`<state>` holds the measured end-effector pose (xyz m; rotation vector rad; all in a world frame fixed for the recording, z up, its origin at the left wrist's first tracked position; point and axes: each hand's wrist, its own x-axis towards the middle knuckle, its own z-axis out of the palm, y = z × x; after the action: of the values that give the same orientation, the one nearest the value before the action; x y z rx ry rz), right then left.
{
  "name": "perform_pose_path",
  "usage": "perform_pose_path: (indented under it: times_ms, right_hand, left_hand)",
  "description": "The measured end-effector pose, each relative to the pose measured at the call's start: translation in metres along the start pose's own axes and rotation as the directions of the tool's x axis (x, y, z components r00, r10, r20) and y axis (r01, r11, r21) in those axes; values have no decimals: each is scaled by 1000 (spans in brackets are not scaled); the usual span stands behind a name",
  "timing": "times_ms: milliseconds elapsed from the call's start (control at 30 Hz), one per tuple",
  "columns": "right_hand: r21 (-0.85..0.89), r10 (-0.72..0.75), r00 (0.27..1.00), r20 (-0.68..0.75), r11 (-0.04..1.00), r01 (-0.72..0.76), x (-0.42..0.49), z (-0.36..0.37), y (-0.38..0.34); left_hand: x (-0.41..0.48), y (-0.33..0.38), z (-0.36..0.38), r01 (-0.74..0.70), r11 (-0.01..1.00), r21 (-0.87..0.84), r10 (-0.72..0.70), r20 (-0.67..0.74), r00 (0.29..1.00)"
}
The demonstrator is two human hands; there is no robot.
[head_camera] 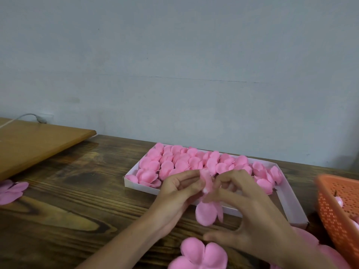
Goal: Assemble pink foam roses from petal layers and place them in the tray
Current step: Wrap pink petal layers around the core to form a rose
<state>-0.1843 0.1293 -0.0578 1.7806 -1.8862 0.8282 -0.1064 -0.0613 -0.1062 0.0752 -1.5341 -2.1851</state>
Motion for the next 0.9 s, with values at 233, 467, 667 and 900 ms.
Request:
perform_pose_path:
  times_ms: [233,467,667,900]
  right_hand:
    - [-189,-90,995,-53,979,78,-1,14,5]
    - [3,37,988,-151,999,-37,-2,17,7]
    - [172,217,959,-182,967,-186,0,18,-1]
    - [353,352,894,-275,902,-247,6,19,-13]
  left_hand:
    - [1,-1,1,-50,998,-42,47,-76,996]
    - [0,-4,-2,-41,998,55,42,-26,999]
    - [-3,-1,3,-71,995,67,67,57,996]
    - [-2,0,2,-64,998,-6,65,69,996]
